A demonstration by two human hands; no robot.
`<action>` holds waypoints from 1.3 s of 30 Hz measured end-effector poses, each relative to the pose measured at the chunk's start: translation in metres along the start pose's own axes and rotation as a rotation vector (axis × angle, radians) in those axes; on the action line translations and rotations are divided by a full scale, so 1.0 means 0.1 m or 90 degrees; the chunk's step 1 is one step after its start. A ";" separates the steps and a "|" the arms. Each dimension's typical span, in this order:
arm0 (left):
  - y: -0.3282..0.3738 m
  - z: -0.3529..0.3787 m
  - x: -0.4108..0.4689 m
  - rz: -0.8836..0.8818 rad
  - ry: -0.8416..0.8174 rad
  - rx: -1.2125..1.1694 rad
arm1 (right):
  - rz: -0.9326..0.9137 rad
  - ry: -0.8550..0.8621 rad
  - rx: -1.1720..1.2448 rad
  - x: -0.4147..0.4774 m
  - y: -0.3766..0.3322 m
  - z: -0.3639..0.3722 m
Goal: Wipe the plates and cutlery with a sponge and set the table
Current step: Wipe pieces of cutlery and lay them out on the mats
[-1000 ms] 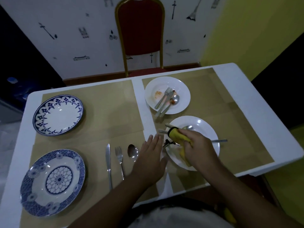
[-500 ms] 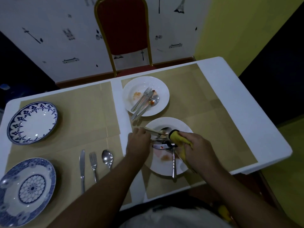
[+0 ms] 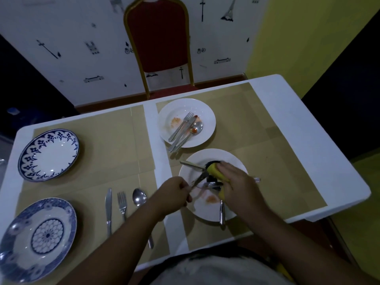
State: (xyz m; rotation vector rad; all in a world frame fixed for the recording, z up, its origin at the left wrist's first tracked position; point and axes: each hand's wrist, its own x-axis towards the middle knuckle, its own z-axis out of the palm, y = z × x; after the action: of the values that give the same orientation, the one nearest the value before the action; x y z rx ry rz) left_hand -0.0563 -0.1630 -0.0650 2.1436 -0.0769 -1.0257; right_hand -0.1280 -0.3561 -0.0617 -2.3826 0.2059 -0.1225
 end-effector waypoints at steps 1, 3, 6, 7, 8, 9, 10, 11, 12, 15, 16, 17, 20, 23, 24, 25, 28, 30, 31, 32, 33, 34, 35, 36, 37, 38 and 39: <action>0.03 0.01 -0.09 -0.016 -0.010 -0.084 | -0.049 -0.035 -0.014 -0.02 -0.03 0.08; 0.05 0.04 -0.23 -0.029 -0.003 -0.216 | -0.130 -0.114 -0.064 -0.10 -0.04 0.29; -0.02 0.06 -0.34 -0.034 0.027 -0.304 | -0.141 -0.109 -0.091 -0.09 0.02 0.39; -0.05 0.07 -0.37 -0.041 0.029 -0.324 | -0.103 -0.099 -0.082 -0.04 0.03 0.36; -0.08 0.08 -0.39 -0.048 0.028 -0.345 | -0.068 -0.087 -0.074 0.00 0.02 0.33; -0.09 0.09 -0.41 -0.052 0.025 -0.363 | -0.054 -0.087 -0.081 0.03 0.01 0.31; -0.10 0.09 -0.42 -0.052 0.022 -0.374 | -0.066 -0.091 -0.098 0.03 -0.03 0.31; -0.10 0.08 -0.43 -0.047 0.022 -0.378 | -0.093 -0.105 -0.118 0.00 -0.08 0.34; -0.11 0.06 -0.43 -0.039 0.024 -0.375 | -0.130 -0.120 -0.134 -0.04 -0.10 0.37; -0.18 0.01 -0.43 -0.017 0.034 -0.324 | -0.142 -0.124 -0.151 0.04 -0.06 0.36; -0.20 0.01 -0.43 -0.018 0.035 -0.305 | -0.104 -0.142 -0.155 0.12 -0.05 0.32; -0.22 0.01 -0.44 -0.026 0.032 -0.291 | -0.063 -0.146 -0.164 0.18 -0.04 0.29; -0.26 0.04 -0.44 -0.069 0.023 -0.281 | 0.027 -0.077 -0.114 0.29 -0.07 0.23; -0.27 0.04 -0.40 -0.099 0.036 -0.293 | 0.058 0.019 -0.075 0.25 -0.12 0.22; -0.26 0.03 -0.39 -0.098 0.038 -0.293 | 0.038 0.027 -0.070 0.22 -0.15 0.24; -0.25 0.02 -0.37 -0.093 0.041 -0.285 | 0.009 0.012 -0.063 0.18 -0.19 0.27; -0.18 0.01 -0.34 -0.059 0.068 -0.257 | -0.132 -0.067 -0.091 -0.03 -0.28 0.41; -0.14 0.03 -0.32 -0.032 0.088 -0.244 | -0.210 -0.118 -0.170 -0.13 -0.24 0.51; -0.14 0.04 -0.32 -0.024 0.093 -0.236 | -0.219 -0.132 -0.196 -0.13 -0.20 0.54; -0.14 0.05 -0.32 -0.027 0.096 -0.238 | -0.206 -0.132 -0.208 -0.09 -0.15 0.54; -0.15 0.06 -0.33 -0.036 0.095 -0.251 | -0.174 -0.129 -0.206 -0.02 -0.10 0.53; -0.18 0.07 -0.34 -0.048 0.091 -0.270 | -0.133 -0.129 -0.205 0.06 -0.06 0.49; -0.20 0.09 -0.35 -0.064 0.085 -0.288 | -0.092 -0.141 -0.208 0.15 -0.02 0.45; -0.22 0.11 -0.36 -0.080 0.076 -0.309 | -0.061 -0.144 -0.212 0.23 0.01 0.39; -0.24 0.11 -0.37 -0.096 0.067 -0.332 | -0.036 -0.136 -0.210 0.29 0.03 0.32; -0.25 0.11 -0.38 -0.115 0.057 -0.356 | -0.016 -0.111 -0.198 0.33 0.05 0.25; -0.26 0.11 -0.37 -0.134 0.050 -0.382 | 0.001 -0.076 -0.178 0.34 0.05 0.20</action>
State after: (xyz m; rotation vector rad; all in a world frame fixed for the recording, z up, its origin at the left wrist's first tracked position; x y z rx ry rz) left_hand -0.0953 -0.1375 -0.0624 1.6561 0.4483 -0.9316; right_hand -0.0917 -0.3524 -0.0784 -2.6574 0.1780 0.0539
